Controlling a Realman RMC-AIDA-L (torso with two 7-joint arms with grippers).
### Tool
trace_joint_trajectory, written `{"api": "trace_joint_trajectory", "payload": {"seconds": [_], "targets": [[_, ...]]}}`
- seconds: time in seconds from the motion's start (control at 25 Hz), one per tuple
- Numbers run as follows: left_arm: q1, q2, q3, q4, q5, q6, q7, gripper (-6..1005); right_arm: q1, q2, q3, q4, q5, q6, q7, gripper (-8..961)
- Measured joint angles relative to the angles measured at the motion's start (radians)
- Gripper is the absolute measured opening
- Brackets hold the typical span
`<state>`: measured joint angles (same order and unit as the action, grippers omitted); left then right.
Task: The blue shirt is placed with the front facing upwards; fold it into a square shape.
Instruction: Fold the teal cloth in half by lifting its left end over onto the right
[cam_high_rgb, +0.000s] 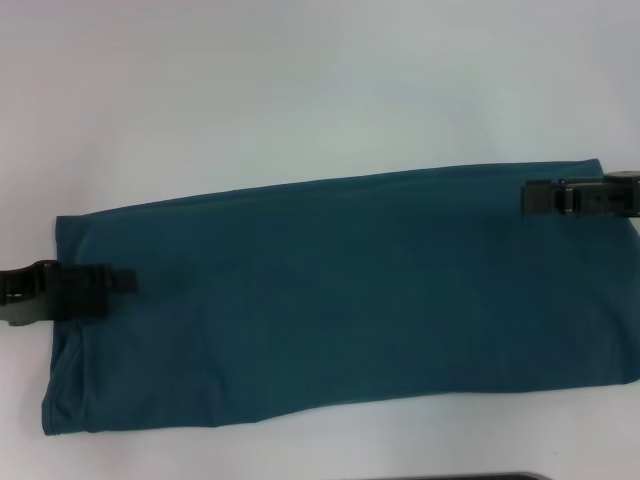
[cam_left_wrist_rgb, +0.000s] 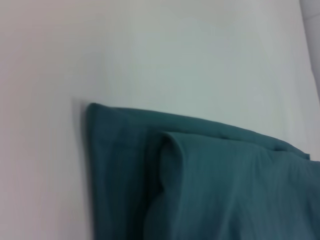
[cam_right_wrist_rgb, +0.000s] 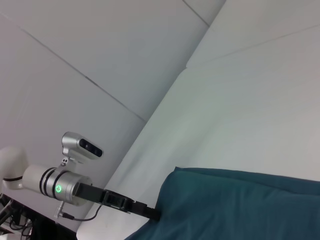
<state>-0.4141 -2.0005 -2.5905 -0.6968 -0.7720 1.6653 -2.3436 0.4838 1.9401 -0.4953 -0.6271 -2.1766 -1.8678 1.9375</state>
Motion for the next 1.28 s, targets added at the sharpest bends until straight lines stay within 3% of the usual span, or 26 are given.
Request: {"api": "trace_joint_trajectory", "payload": {"seconds": [0.52, 0.88, 1.28], "targets": [[-0.012, -0.003, 0.005, -0.001, 0.04, -0.021, -0.024, 797, -0.007, 0.002, 0.001, 0.003, 0.001, -0.005, 0.0, 899], [0.007, 0.018, -0.066, -0.05, 0.019, 0.153, 0.003, 797, -0.003, 0.003, 0.001, 0.004, 0.002, -0.003, 0.002, 899], [-0.003, 0.012, -0.055, -0.037, 0.09, 0.09, -0.024, 797, 0.002, 0.003, 0.01, 0.002, 0.003, 0.002, 0.013, 899]]}}
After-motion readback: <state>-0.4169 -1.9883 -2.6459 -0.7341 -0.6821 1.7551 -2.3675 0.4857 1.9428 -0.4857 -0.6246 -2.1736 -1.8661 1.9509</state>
